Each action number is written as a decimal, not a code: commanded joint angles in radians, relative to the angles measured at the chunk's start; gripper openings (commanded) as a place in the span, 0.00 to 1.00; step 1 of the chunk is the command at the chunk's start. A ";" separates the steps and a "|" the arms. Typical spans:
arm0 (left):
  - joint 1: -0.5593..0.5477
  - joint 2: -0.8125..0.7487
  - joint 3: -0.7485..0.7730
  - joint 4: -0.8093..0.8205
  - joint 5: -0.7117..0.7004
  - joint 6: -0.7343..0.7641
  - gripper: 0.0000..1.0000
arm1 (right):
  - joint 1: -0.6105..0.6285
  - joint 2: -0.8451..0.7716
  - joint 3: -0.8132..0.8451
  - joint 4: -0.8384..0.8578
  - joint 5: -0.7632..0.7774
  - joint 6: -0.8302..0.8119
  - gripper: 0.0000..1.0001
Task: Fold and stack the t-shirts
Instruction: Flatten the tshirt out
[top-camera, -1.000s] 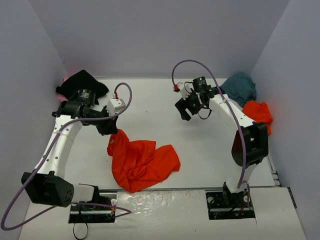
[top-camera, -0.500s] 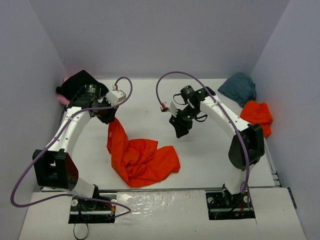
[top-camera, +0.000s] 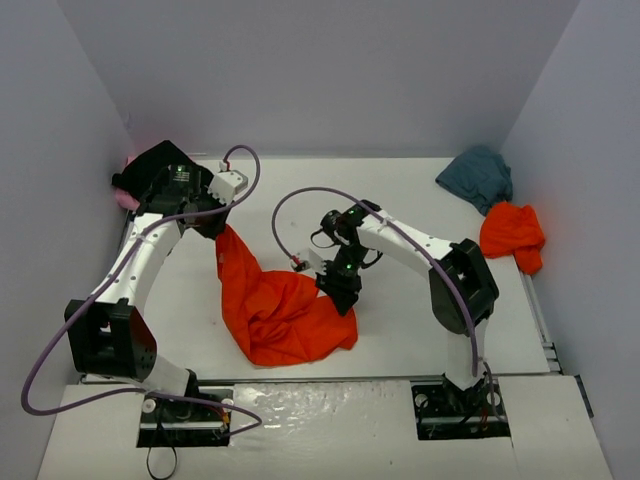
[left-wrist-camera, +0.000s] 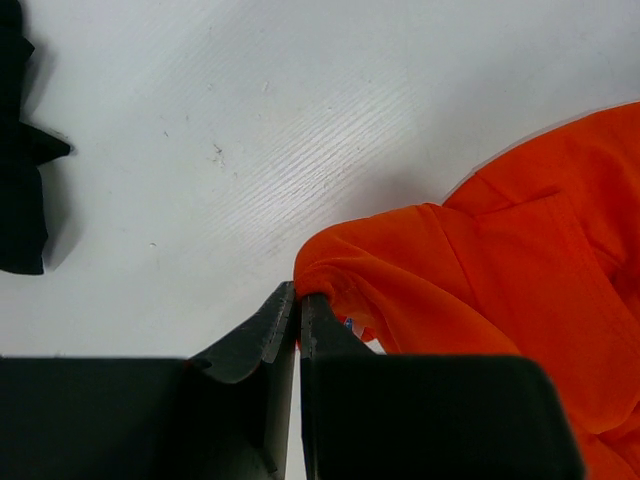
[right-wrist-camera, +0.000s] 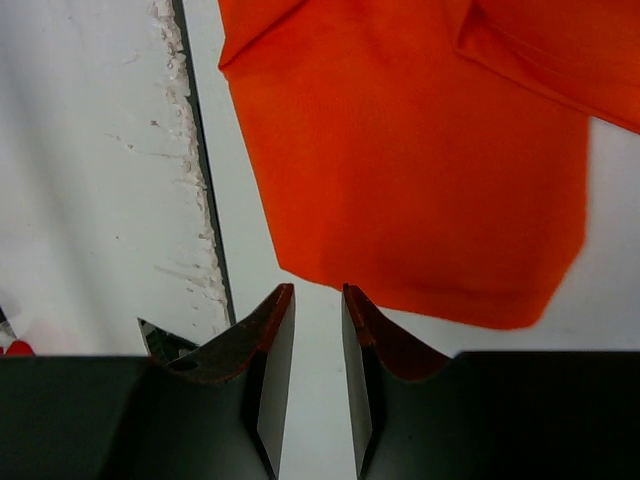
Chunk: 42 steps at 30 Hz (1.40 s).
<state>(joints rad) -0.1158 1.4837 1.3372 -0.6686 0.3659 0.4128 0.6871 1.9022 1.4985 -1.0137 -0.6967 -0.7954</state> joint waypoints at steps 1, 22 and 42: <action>0.006 -0.013 0.072 0.073 -0.040 -0.035 0.00 | 0.038 0.063 -0.014 -0.047 -0.031 -0.015 0.22; 0.028 -0.112 0.002 0.113 -0.020 -0.017 0.00 | -0.173 0.279 0.089 0.284 0.651 0.390 0.08; 0.031 -0.188 0.105 -0.141 0.389 0.028 0.51 | -0.309 0.101 0.301 0.444 0.873 0.368 0.56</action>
<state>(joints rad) -0.0917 1.3563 1.2485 -0.7698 0.5979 0.4574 0.3312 2.2144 1.7830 -0.6535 0.1195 -0.4169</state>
